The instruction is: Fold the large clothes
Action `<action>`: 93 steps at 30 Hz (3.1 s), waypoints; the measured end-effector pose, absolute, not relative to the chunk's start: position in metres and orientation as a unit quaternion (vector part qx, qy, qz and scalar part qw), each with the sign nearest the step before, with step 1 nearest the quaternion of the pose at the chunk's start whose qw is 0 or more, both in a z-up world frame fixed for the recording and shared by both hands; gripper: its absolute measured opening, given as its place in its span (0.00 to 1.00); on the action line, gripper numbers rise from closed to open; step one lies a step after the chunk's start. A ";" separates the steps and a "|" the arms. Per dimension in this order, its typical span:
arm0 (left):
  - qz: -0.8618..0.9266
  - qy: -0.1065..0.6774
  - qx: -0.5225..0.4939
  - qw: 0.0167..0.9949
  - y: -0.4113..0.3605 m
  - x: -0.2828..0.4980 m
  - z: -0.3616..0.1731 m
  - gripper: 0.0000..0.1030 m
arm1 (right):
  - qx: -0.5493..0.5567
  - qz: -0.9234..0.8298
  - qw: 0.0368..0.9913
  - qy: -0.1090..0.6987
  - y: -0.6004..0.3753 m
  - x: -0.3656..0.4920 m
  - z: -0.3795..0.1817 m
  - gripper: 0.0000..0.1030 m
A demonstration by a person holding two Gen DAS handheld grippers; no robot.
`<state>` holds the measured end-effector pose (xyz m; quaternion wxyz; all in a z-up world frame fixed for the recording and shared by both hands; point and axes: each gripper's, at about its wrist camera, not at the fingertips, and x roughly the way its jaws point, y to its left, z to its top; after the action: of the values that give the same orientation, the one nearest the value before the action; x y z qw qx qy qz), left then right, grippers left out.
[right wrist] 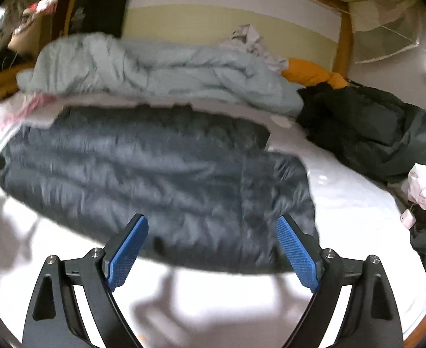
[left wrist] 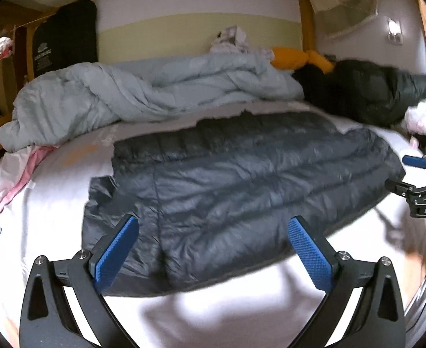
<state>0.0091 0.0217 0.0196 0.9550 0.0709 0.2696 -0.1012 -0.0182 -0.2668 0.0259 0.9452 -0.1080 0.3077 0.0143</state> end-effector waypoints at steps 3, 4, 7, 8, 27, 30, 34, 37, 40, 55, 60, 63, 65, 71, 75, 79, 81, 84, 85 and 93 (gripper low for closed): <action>-0.085 0.271 0.118 0.952 0.009 0.007 0.012 0.99 | -0.135 0.028 0.939 0.316 -0.253 -0.019 0.018 0.89; -0.082 0.276 0.134 0.948 0.005 0.006 0.009 0.99 | -0.142 0.034 0.937 0.317 -0.249 -0.020 0.016 0.89; -0.091 0.290 0.173 0.937 -0.008 0.004 0.001 0.99 | -0.173 0.044 0.925 0.335 -0.235 -0.019 0.005 0.89; -0.085 0.295 0.185 0.934 -0.011 0.004 -0.004 0.99 | -0.183 0.047 0.920 0.344 -0.231 -0.018 -0.001 0.89; 0.023 0.347 0.165 0.923 0.015 0.043 -0.044 1.00 | -0.286 -0.056 0.900 0.323 -0.213 0.023 -0.024 0.89; 0.027 0.355 0.133 0.925 0.028 0.054 -0.044 0.98 | -0.279 -0.073 0.903 0.319 -0.219 0.026 -0.022 0.88; 0.028 0.337 0.140 0.931 0.027 0.052 -0.040 0.48 | -0.277 -0.108 0.904 0.306 -0.223 0.026 -0.018 0.55; 0.020 0.333 0.134 0.933 0.027 0.049 -0.036 0.24 | -0.247 -0.100 0.912 0.313 -0.230 0.025 -0.012 0.28; 0.007 0.330 0.114 0.937 0.033 0.044 -0.023 0.19 | -0.206 -0.074 0.926 0.307 -0.237 0.015 0.003 0.19; 0.002 0.325 0.073 0.943 0.047 -0.017 0.000 0.58 | -0.133 -0.042 0.938 0.316 -0.250 -0.049 0.035 0.19; 0.019 0.298 0.051 0.953 0.067 -0.007 0.022 0.77 | -0.101 -0.047 0.944 0.309 -0.259 -0.042 0.052 0.43; 0.014 0.294 0.047 0.955 0.072 0.007 0.035 0.78 | -0.103 -0.065 0.951 0.283 -0.262 -0.033 0.069 0.64; 0.013 0.287 0.057 0.956 0.071 0.020 0.043 0.82 | -0.102 -0.060 0.955 0.272 -0.265 -0.022 0.080 0.66; 0.017 0.271 0.071 0.960 0.070 0.072 0.066 0.91 | -0.130 -0.064 0.957 0.250 -0.267 0.039 0.098 0.70; 0.029 0.274 0.071 0.959 0.080 0.126 0.069 0.93 | -0.151 -0.065 0.956 0.241 -0.267 0.095 0.104 0.73; 0.035 0.273 0.052 0.960 0.093 0.160 0.063 0.97 | -0.132 -0.086 0.959 0.235 -0.272 0.145 0.099 0.73; 0.033 0.267 0.042 0.962 0.102 0.164 0.056 1.00 | -0.119 -0.081 0.962 0.231 -0.279 0.155 0.093 0.73; 0.018 0.274 0.038 0.961 0.112 0.169 0.046 1.00 | -0.115 -0.078 0.963 0.231 -0.291 0.161 0.085 0.84; 0.014 0.272 0.037 0.961 0.114 0.169 0.045 1.00 | -0.110 -0.083 0.963 0.229 -0.297 0.161 0.084 0.84; 0.016 0.234 0.060 0.970 0.109 0.156 0.052 1.00 | -0.017 -0.086 0.961 0.261 -0.345 0.163 0.081 0.84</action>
<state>0.1555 0.1092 0.0523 0.9702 0.0602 0.2343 0.0165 0.1629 -0.3452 0.0813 0.9613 -0.0166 0.2615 -0.0856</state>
